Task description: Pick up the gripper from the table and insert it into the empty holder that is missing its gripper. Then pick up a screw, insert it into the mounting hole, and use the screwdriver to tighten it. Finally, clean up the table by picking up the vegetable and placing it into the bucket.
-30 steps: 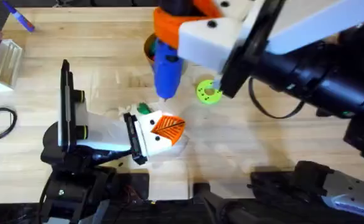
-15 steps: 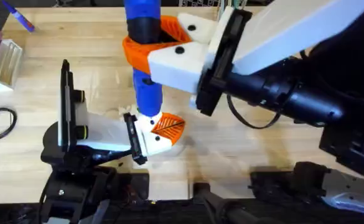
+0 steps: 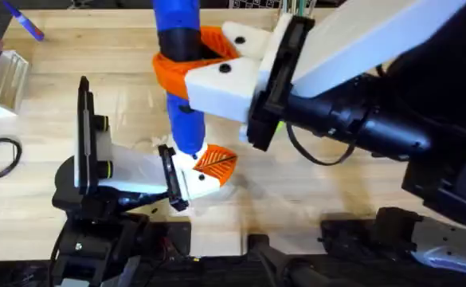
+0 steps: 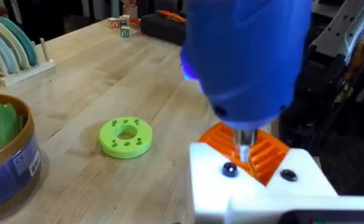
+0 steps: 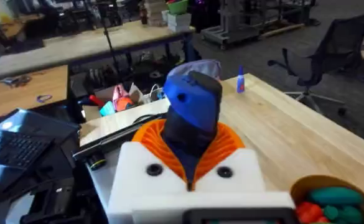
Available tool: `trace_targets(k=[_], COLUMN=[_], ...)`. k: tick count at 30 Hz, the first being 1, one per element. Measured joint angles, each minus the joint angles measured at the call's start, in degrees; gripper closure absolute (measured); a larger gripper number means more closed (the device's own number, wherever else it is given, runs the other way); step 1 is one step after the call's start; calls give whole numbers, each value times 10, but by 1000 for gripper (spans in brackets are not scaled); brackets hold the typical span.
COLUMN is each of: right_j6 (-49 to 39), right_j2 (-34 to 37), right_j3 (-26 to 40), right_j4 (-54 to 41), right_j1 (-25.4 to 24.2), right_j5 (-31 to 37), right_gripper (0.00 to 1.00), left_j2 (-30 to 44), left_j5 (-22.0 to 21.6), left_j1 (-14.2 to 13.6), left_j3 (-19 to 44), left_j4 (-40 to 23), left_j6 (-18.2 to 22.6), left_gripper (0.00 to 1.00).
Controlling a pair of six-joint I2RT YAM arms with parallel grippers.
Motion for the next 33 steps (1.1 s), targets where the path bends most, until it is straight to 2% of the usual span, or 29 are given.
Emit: trace_targets(k=[33], right_j6=[-25], right_j2=[11], right_j3=[0], right_j4=[0], right_j1=[0], right_j5=[-11], right_gripper=[981], left_j2=[0], left_j5=[0], left_j1=[0], left_j3=[0], left_j4=[0], left_j6=[0], left_gripper=[996])
